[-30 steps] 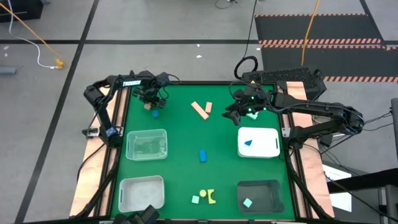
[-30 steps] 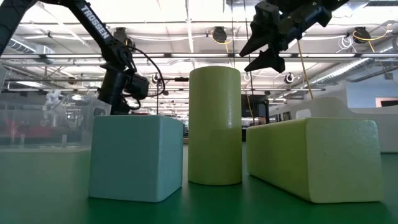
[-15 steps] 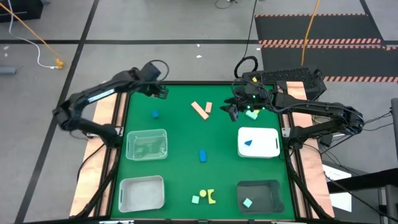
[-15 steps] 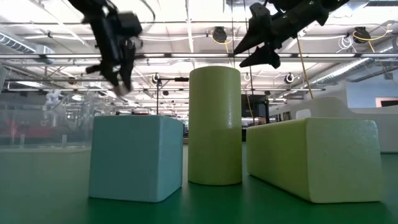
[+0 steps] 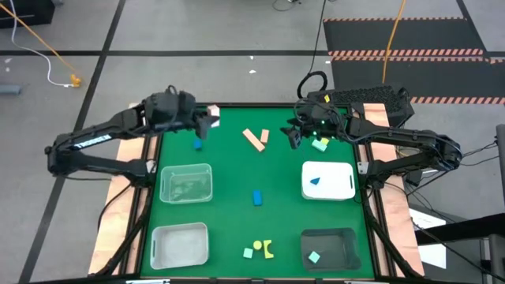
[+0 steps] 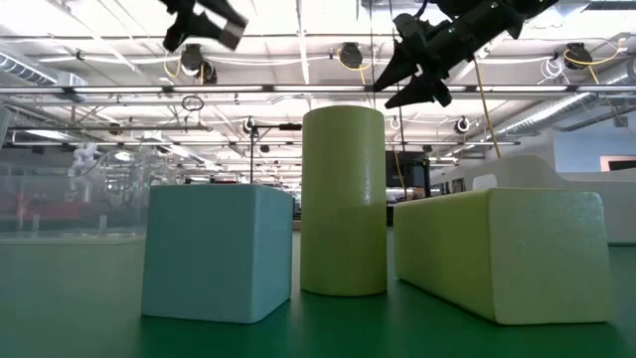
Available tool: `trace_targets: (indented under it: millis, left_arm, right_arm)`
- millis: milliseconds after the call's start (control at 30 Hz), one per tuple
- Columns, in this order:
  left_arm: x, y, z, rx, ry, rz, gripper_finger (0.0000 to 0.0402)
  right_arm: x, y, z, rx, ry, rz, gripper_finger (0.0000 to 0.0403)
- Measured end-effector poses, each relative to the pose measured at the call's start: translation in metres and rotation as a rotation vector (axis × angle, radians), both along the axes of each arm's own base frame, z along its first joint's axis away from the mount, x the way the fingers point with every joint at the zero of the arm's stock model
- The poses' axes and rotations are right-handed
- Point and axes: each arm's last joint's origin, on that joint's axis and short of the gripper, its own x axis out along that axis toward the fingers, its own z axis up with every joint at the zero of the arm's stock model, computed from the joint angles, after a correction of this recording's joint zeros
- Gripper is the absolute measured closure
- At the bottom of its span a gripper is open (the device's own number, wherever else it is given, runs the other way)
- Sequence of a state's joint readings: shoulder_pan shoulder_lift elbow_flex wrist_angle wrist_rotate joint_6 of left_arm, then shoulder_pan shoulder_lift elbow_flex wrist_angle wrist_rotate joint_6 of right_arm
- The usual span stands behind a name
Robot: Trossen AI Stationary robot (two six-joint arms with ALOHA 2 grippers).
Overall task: Sort & place blocks by color
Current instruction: Put the top left brown block into the transparent bin
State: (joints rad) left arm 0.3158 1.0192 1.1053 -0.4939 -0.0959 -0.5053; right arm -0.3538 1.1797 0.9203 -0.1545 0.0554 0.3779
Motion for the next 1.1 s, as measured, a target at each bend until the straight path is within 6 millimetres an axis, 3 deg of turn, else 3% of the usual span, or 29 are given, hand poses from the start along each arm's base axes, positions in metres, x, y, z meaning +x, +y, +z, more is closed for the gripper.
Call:
trace_targets:
  millis: [267,433,633,833,1100]
  left_arm:
    - [0.012,-0.039,0.001,-0.049,-0.037,-0.169,0.0271]
    - [0.009,-0.057,-0.009,-0.217,0.031,-0.174,0.0271]
    - [-0.012,-0.082,-0.035,-0.481,0.328,-0.089,0.0271]
    - [-0.034,-0.093,-0.057,-0.583,0.591,0.122,0.0271]
    - [-0.033,-0.098,-0.122,-0.636,0.830,0.295,0.0271]
  right_arm:
    - [0.002,0.000,0.003,-0.010,-0.029,0.005,0.0174]
    - [0.002,0.000,0.003,-0.008,-0.030,0.004,0.0174]
    - [0.002,0.000,0.003,-0.007,-0.030,0.005,0.0174]
    - [0.002,0.000,0.003,-0.006,-0.030,0.007,0.0174]
    - [0.002,0.000,0.002,-0.006,-0.030,0.007,0.0174]
